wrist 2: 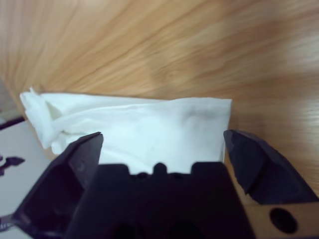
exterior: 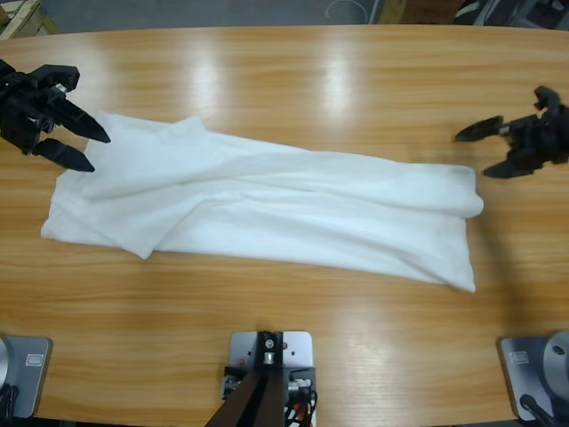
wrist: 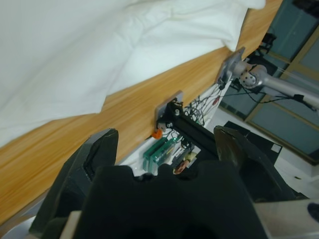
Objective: Fold clothes
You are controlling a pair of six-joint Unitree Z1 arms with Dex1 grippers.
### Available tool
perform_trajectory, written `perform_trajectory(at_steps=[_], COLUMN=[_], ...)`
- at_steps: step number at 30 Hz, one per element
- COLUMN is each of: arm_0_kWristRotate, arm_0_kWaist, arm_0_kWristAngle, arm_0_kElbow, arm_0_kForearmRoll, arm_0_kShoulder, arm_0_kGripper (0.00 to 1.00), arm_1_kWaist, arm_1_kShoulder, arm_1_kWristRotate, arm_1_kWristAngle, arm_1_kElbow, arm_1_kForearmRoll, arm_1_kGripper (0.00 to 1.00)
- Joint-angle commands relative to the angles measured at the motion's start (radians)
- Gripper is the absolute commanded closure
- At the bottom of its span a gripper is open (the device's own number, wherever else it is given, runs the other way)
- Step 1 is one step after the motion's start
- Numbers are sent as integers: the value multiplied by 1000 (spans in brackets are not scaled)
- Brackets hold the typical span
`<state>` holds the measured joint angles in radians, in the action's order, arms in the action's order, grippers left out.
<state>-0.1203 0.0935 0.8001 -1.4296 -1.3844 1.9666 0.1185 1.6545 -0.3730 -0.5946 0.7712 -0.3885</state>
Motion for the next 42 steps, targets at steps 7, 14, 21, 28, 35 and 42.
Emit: perform_trajectory(at_steps=[7,14,21,28,35,42], arm_0_kWristRotate=[-4,-9,-15,-19,-19,-19], arm_0_kWaist=[7,5,5,3,2,5], arm_0_kWristAngle=[7,7,7,8,12,17], arm_0_kElbow=[58,56,52,51,52,54], arm_0_kForearmRoll=[5,8,10,10,10,8], arm_0_kShoulder=[-30,3,28,50,58,69], arm_0_kGripper=[243,243,243,244,246,245], arm_1_kWaist=[-68,-70,-74,-74,-74,-118], arm_1_kShoulder=[33,60,70,57,-46,-229], arm_1_kWristRotate=[-76,-78,-72,-72,-84,-112], arm_1_kWristAngle=[101,108,108,110,127,154], arm_1_kElbow=[-102,-99,-98,-101,-95,-105], arm_1_kForearmRoll=[131,143,146,145,72,-71], arm_1_kGripper=[0,62,1000,1000,1000,1000])
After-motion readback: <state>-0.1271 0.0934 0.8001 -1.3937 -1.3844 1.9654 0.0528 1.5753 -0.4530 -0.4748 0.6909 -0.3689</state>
